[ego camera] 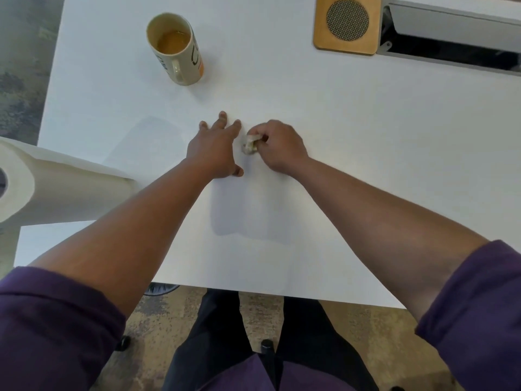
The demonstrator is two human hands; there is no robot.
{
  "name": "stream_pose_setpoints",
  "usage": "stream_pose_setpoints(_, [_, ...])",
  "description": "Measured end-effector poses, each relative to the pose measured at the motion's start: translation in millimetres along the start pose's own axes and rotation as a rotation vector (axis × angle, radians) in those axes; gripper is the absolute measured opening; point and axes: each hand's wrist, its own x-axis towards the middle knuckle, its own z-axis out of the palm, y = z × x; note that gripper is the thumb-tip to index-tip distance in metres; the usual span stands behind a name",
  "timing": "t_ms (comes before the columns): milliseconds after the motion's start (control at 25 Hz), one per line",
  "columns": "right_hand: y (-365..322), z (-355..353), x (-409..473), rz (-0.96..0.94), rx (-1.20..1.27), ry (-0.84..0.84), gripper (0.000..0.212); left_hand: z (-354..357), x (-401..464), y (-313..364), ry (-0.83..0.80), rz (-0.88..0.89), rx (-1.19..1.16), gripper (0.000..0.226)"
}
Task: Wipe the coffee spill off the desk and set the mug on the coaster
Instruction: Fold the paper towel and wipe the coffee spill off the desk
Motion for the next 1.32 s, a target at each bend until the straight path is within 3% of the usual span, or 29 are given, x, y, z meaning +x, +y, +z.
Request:
stream_pose_setpoints(160, [29,-2,-54,-0.238,-0.129,-0.229,0.027,-2,-1,3,-0.036,-0.007,0.0,0.121])
stream_pose_setpoints(360, [86,-29,-100,-0.335,-0.215,-0.15,0.017,-8,-4,10,-0.058,-0.031,-0.008,0.117])
stream_pose_setpoints(560, [140,-63,-115,-0.095,-0.212,0.125,0.017,-13,-3,20,-0.062,-0.055,0.023,0.108])
stream_pose_setpoints(760, [129,-34,-141,0.194,-0.161,0.337,0.013,-13,-3,20,-0.066,-0.062,0.022,0.109])
stream_pose_setpoints(1000, [70,9,-129,0.276,0.142,0.268,0.011,-15,-6,21,-0.078,-0.056,0.035,0.107])
stream_pose_setpoints(1200, [69,-13,-79,0.393,0.133,0.46,0.02,-15,-7,21,-0.094,-0.064,0.02,0.112])
stream_pose_setpoints(1320, [68,-24,-55,0.443,0.167,0.456,0.025,-17,-8,19,-0.094,-0.065,0.011,0.114])
